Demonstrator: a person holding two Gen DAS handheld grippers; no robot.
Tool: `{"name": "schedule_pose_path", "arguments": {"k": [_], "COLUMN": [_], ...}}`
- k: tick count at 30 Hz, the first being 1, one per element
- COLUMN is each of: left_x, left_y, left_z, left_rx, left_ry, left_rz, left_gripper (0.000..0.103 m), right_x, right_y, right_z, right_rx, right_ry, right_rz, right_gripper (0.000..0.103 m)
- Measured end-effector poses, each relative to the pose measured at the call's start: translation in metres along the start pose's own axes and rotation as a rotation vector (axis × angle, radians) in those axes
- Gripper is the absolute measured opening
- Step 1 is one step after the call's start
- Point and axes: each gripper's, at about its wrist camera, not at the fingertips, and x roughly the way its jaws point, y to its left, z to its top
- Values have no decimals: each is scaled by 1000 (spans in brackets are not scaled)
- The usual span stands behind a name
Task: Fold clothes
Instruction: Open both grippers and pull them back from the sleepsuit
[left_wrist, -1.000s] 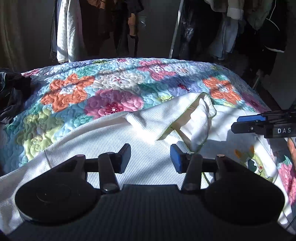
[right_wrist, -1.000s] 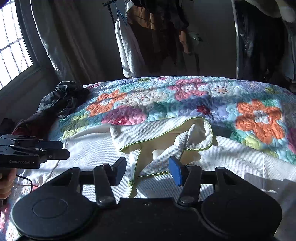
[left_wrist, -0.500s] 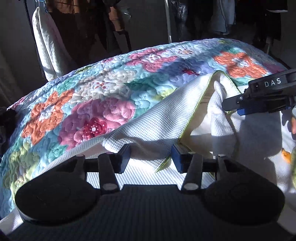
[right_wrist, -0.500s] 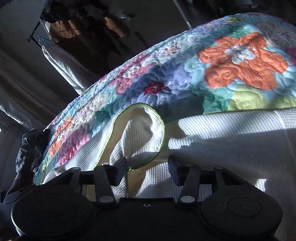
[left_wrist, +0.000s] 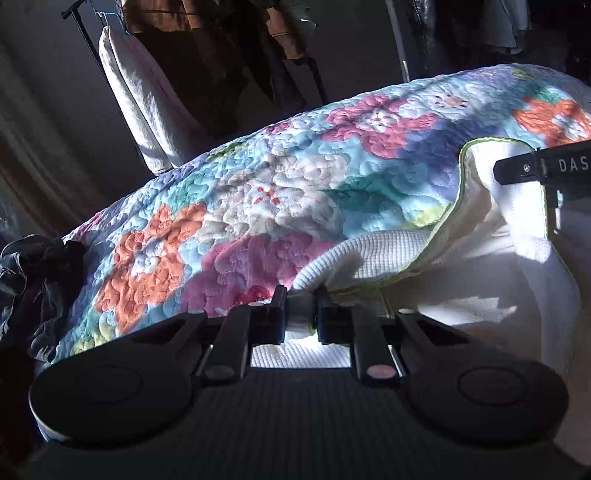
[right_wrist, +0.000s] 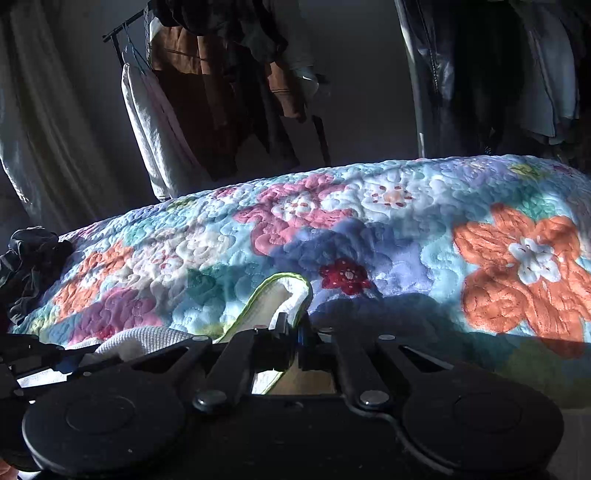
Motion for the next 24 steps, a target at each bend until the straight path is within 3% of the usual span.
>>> {"name": "schedule_pose_path", "arguments": {"k": [2, 5, 9, 11, 12, 14, 16, 19, 21, 24], "left_x": [7, 20, 20, 16, 13, 3, -15, -46, -67, -103], "left_y": [7, -2, -3, 4, 9, 21, 33, 37, 36, 31], "left_z": [4, -4, -11, -12, -12, -13, -19, -31, -43, -69], "left_rx": [-37, 2, 5, -36, -64, -138, -208, -228, -200, -138], "left_ry": [17, 37, -1, -3, -3, 0, -16, -3, 11, 27], "left_rz": [-30, -19, -23, -45, -59, -83, -150, -227, -277, -294], "left_gripper": [14, 19, 23, 33, 47, 61, 61, 61, 61, 61], "right_x": [11, 30, 29, 15, 5, -27, -68, -132, -176, -225], "right_y": [11, 23, 19, 14, 12, 5, -8, -41, -73, -104], "right_z": [4, 1, 1, 3, 3, -2, -13, -33, -51, -73], "right_rx": [-24, -26, 105, 144, 142, 128, 111, 151, 206, 220], "right_ry": [15, 83, 82, 75, 79, 87, 89, 116, 143, 161], "right_rz": [-11, -5, 66, 92, 95, 92, 100, 89, 84, 47], "right_gripper": [4, 5, 12, 37, 49, 49, 54, 57, 57, 57]}}
